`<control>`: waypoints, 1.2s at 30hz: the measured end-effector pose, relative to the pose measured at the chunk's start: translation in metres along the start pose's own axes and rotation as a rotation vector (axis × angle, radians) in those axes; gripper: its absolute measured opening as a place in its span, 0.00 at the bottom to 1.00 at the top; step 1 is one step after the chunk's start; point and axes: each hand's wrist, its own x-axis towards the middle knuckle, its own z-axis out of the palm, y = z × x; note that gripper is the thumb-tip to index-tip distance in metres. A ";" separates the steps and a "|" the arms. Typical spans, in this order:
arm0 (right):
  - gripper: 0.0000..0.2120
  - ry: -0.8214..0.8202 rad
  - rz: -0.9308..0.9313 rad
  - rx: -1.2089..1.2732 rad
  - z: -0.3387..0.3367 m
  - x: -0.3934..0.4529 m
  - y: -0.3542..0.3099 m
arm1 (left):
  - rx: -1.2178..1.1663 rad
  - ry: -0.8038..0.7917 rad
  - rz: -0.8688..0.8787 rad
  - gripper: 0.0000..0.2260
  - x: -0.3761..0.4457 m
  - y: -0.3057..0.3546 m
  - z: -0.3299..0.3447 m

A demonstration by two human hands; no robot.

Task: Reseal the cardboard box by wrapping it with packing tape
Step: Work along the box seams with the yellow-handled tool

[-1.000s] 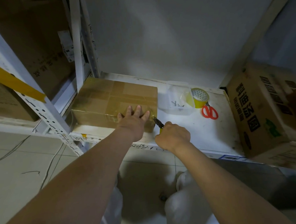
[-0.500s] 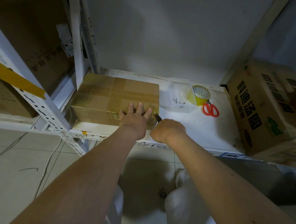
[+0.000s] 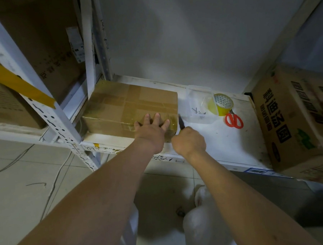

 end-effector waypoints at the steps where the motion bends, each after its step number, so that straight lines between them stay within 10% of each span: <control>1: 0.15 0.012 0.003 0.021 -0.004 0.005 -0.004 | 0.003 -0.008 -0.003 0.41 0.000 -0.001 0.000; 36: 0.30 -0.466 -0.170 -0.550 -0.017 -0.006 -0.038 | -0.034 -0.015 0.007 0.40 0.005 -0.003 0.000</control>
